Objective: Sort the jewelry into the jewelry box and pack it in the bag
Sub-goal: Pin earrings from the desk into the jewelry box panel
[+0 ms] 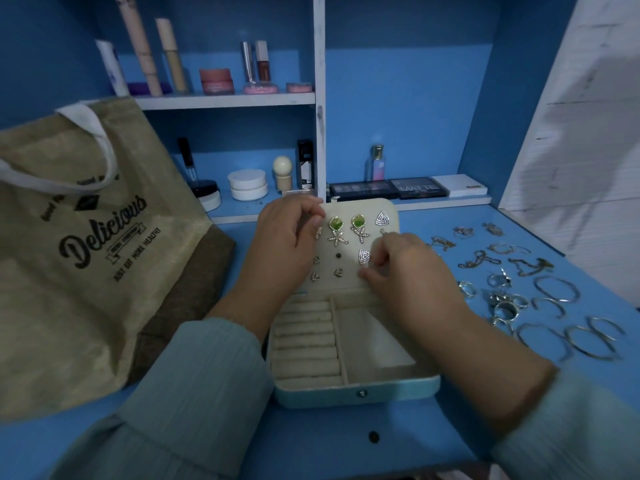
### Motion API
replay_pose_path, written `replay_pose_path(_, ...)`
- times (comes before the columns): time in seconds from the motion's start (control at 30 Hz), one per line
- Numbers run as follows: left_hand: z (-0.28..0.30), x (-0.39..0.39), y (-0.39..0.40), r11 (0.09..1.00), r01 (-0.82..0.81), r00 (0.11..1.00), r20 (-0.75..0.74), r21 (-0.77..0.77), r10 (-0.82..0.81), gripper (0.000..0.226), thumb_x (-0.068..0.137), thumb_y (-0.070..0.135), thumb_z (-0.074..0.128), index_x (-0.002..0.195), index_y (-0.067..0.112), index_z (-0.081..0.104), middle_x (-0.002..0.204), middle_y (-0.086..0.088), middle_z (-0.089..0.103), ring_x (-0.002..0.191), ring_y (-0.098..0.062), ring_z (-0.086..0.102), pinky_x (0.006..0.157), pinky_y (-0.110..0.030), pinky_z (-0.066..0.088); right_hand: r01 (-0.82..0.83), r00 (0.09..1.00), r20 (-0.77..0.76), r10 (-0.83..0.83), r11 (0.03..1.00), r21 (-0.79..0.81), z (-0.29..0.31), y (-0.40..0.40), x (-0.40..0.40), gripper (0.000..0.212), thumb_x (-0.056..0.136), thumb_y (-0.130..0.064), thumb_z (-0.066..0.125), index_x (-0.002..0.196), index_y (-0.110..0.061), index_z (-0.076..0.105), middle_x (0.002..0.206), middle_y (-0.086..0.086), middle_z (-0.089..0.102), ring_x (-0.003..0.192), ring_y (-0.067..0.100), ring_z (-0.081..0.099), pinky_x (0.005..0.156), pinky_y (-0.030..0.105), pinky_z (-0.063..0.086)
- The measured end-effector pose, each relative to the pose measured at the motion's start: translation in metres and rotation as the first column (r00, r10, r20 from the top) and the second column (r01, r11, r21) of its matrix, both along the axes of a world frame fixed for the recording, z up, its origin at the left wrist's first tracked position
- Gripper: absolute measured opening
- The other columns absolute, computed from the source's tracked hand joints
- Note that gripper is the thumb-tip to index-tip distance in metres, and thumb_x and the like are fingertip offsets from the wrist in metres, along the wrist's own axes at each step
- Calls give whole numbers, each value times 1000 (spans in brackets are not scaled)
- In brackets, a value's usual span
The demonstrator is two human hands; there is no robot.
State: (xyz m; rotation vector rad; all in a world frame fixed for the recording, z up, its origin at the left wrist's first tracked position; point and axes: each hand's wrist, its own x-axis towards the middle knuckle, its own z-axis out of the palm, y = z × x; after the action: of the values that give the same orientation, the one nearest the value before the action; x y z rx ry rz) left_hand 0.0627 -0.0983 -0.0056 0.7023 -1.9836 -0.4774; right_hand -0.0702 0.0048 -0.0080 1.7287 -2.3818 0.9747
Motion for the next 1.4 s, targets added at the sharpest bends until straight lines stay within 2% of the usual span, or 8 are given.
replay_pose_path(0.3,5,5,9,1000,11,1000,-17,25,-11,10,91,20,48,89,28,53,114,12,59,113,-14,50,94,-34,41,203,946,276,-170,975,-94,-4,3,-4,99,63,-33,83,139,-11,25,135,8,33,128,25,28,106,30,21)
replay_pose_path(0.5,33,17,32,954,84,989,-139,289,-45,21,96,21,47,83,37,53,93,17,68,86,0,61,71,-24,45,92,919,388,-73,995,-32,-6,7,-12,38,64,-39,80,87,-22,54,89,-3,60,81,13,56,66,27,47)
replay_pose_path(0.67,63,30,33,883,191,978,-8,428,-208,15,96,19,46,86,26,54,82,15,73,80,-2,65,81,-29,49,5,945,325,18,998,-69,-1,16,-13,30,66,-38,80,80,-32,54,87,-9,60,75,5,54,60,19,41)
replay_pose_path(0.77,79,29,21,887,170,957,142,429,-252,14,95,18,49,86,25,58,80,21,70,78,6,62,77,-10,46,-32,964,260,52,996,-80,-1,20,-14,31,68,-39,78,79,-33,49,88,-6,57,77,8,52,64,21,39)
replay_pose_path(0.9,89,8,6,914,82,786,537,398,-305,15,93,24,54,84,33,61,78,25,65,71,15,56,67,1,40,-8,980,197,20,998,-58,-6,19,-17,35,68,-47,76,82,-25,51,78,-14,46,72,5,45,56,10,32)
replay_pose_path(1.0,85,-9,0,912,37,645,688,408,-334,17,94,27,52,82,38,57,85,25,61,80,11,54,78,-7,40,-32,989,140,43,996,-84,-8,21,-19,36,69,-48,74,75,-29,44,72,-16,38,66,1,38,54,7,28)
replay_pose_path(1.2,75,-26,-11,889,25,562,729,458,-391,12,90,32,59,82,41,61,92,20,65,91,3,57,90,-20,41,-71,989,123,85,991,-117,-12,22,-21,33,74,-42,71,74,-23,44,71,-14,37,70,7,40,55,24,26)
replay_pose_path(1.4,61,-33,-17,809,76,635,597,583,-490,7,83,26,67,85,32,66,91,14,68,90,0,61,89,-17,43,-119,988,70,136,972,-200,-22,17,-24,42,70,-35,77,67,-27,35,68,-15,34,62,5,37,53,13,26)
